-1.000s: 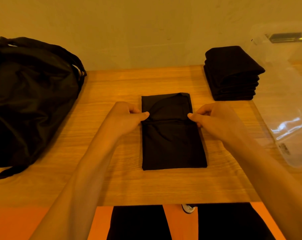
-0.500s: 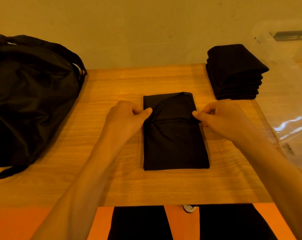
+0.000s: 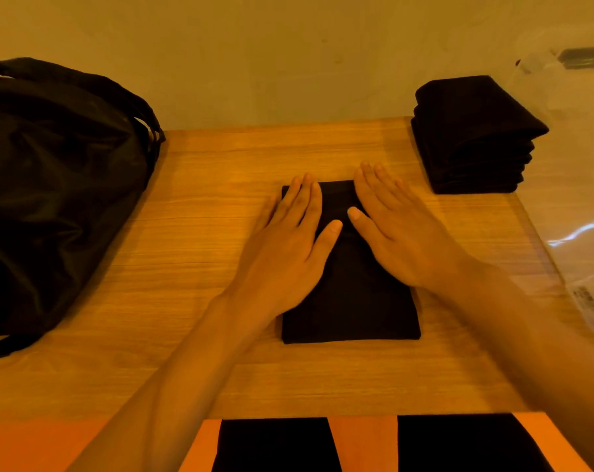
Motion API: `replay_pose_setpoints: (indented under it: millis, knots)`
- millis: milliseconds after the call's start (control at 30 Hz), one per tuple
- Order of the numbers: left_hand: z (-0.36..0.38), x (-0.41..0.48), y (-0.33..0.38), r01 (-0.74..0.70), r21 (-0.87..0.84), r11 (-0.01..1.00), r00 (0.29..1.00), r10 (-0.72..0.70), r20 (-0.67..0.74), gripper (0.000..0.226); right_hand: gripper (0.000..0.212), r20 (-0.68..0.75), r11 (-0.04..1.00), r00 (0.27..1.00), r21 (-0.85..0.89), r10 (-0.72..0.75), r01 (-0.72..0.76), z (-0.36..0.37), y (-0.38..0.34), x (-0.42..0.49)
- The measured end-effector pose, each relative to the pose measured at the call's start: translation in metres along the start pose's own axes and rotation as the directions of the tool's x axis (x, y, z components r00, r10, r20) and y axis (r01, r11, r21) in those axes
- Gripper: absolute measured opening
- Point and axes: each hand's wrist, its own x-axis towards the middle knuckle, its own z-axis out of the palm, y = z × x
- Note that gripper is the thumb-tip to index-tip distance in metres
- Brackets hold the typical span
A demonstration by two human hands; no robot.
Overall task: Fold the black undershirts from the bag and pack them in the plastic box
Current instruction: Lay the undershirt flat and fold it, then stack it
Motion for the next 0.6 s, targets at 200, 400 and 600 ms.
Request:
replay_pose_setpoints:
  millis: [200,400,600]
  knots:
    - [-0.014,-0.011,0.004,0.012,-0.197,0.980,0.982,-0.049,-0.184,0.072,0.073,-0.139,0.999,0.990,0.001,-0.037,0.037,-0.015,-0.001,-0.019]
    - [-0.004,-0.058,0.023,0.037,-0.048,0.998,0.987,-0.044,-0.156,0.071,0.076,-0.043,0.997,0.999,-0.073,-0.033,0.030,-0.005,-0.019,-0.053]
    - [0.005,-0.062,0.021,0.144,-0.108,0.984,0.989,-0.148,-0.029,0.078,0.079,-0.020,0.999,0.999,0.035,-0.032,0.032,0.006,-0.011,-0.053]
